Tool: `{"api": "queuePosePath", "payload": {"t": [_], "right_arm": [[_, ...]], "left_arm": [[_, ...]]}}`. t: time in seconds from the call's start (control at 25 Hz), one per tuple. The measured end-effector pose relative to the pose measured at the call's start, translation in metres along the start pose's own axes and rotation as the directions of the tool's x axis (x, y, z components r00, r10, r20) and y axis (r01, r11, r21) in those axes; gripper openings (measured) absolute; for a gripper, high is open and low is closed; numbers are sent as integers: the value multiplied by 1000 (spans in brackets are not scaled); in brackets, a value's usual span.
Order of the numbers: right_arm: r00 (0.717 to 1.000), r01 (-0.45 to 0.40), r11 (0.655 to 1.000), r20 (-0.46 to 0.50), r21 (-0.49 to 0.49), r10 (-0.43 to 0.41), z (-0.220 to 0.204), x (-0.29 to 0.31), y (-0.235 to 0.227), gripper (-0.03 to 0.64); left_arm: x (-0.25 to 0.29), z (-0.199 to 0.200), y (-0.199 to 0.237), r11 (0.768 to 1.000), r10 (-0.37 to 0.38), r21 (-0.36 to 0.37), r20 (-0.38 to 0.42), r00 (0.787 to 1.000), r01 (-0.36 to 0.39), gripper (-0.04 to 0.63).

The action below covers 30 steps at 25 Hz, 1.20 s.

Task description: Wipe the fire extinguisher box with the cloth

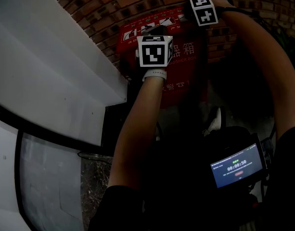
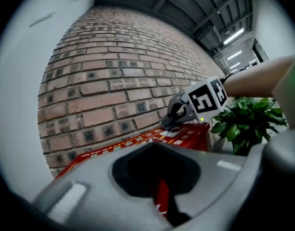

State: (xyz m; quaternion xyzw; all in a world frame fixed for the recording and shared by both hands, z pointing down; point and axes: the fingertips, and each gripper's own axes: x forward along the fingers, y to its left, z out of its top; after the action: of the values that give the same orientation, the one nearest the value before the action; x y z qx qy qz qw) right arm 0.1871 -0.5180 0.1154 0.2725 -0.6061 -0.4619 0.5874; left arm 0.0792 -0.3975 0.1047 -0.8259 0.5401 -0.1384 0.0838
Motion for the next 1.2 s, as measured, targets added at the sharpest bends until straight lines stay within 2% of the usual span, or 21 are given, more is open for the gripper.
{"api": "queuePosePath", "payload": {"t": [0.16,0.28,0.44,0.76,0.92,1.2], "right_arm": [[999,37,999,11,1,-37,9,-15,-10,31],[997,57,998,59,25,-59,35,-30,-26,31],[989,63,997,133,44,-69,87,-40,-43,32],[968,64,998,245,-25,-56,202,-44,-51,32],[958,58,997,285,-53,-41,248,-39,-50,32],[949,50,993,316,-111,-13,305,-19,-46,32]], "left_arm": [[-16,2,17,1000,28,9,23,999,-28,3],[-32,0,38,998,53,-20,32,998,-53,3],[-57,-6,68,994,100,-46,31,994,-99,3],[-88,-36,119,983,155,-102,27,988,-152,3],[-95,-45,132,983,159,-97,27,987,-155,3],[-103,-60,139,980,117,-171,53,992,-106,3]]}}
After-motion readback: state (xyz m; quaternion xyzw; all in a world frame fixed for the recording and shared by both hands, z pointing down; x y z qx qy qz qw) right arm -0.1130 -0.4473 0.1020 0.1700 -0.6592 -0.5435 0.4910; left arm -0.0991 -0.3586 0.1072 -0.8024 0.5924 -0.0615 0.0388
